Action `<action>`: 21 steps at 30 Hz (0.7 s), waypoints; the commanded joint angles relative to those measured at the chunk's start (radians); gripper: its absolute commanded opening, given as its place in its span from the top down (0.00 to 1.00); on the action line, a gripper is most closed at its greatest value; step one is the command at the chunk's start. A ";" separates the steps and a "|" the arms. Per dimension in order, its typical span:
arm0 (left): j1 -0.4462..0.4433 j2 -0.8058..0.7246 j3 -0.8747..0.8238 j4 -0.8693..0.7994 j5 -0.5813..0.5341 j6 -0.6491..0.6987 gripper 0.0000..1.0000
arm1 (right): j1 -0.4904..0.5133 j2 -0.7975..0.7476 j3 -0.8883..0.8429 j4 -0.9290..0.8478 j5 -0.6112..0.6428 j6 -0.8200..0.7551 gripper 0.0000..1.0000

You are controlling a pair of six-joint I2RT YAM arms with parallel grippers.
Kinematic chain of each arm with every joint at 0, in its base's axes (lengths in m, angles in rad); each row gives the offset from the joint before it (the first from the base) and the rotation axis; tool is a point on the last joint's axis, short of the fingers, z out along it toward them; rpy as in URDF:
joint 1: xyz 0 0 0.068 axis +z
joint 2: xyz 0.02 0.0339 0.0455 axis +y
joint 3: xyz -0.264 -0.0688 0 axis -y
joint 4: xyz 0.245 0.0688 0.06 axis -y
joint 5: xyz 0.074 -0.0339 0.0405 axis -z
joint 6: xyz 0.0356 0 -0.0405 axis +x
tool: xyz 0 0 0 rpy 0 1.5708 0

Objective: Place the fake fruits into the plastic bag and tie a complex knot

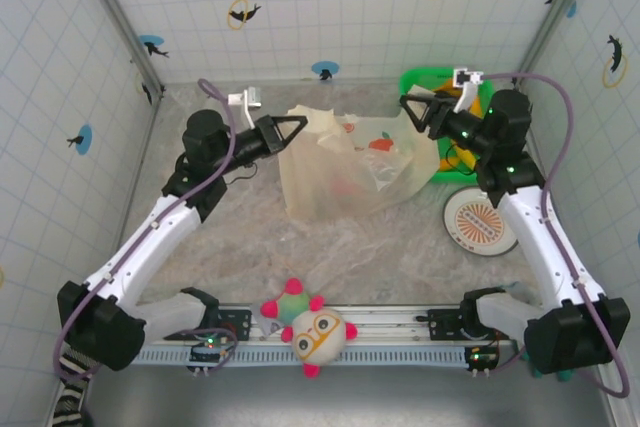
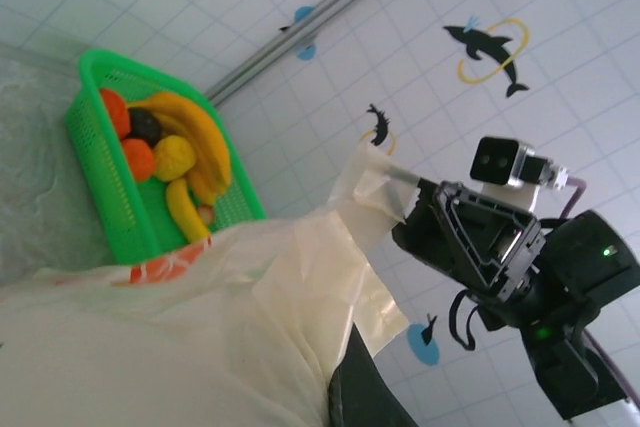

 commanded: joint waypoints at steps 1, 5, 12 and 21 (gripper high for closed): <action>0.024 0.036 0.046 0.114 0.101 -0.060 1.00 | -0.066 -0.091 0.085 -0.116 0.036 -0.219 0.17; 0.032 0.058 0.066 0.107 0.108 -0.051 1.00 | -0.118 -0.153 0.122 -0.160 0.061 -0.322 0.03; 0.044 0.075 0.062 0.137 0.130 -0.068 1.00 | -0.108 -0.190 0.179 -0.145 0.002 -0.408 0.00; 0.048 0.079 0.049 0.152 0.129 -0.071 1.00 | 0.321 0.027 0.245 -0.361 0.071 -0.653 0.10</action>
